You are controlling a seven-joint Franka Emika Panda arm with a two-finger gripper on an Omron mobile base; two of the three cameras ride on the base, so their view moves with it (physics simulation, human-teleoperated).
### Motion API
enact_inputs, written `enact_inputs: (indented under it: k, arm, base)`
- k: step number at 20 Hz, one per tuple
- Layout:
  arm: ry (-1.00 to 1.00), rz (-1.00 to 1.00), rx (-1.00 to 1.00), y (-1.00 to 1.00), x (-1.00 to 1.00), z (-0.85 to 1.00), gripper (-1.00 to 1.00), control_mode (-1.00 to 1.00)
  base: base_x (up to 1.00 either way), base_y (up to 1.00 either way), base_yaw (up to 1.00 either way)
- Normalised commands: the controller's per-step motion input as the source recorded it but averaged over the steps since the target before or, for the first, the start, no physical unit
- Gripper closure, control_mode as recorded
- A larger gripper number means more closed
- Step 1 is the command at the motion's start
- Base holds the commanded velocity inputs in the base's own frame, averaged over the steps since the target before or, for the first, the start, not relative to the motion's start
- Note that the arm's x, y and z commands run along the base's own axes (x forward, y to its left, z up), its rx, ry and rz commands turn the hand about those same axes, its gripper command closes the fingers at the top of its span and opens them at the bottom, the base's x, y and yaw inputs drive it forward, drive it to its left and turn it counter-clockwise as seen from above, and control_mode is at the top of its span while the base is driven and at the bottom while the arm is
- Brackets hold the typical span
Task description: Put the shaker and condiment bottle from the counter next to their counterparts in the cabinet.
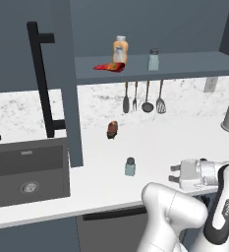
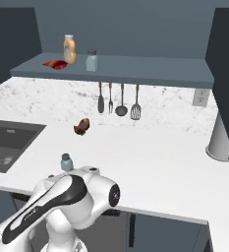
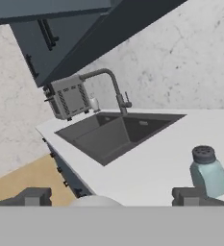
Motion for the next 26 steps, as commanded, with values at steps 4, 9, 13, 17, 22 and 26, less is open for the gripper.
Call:
enact_inputs:
  k: [4,9,13,17,22,26]
  arm:
    - [0.00,0.00,0.00,0.00,0.42,-0.03,-1.00,-1.00]
    - [-0.06,0.00,0.00,0.08,0.26,-0.17,-1.00,-1.00]
    - [-0.09,0.00,0.00,0.06,0.06,-0.22,-1.00,-1.00]
    - [-0.13,-0.01,0.00,0.14,0.17,-0.26,-1.00,-1.00]
    - [-0.02,-0.09,-0.02,0.37,0.17,-0.14,-1.00,-1.00]
    - [0.01,-0.09,-0.09,0.44,0.14,-0.14,-1.00,-1.00]
  base:
    - [0.00,0.00,0.00]
    - [0.00,0.00,0.00]
    - [0.00,0.00,0.00]
    - [0.00,0.00,0.00]
    - [0.00,0.00,0.00]
    - [0.00,0.00,0.00]
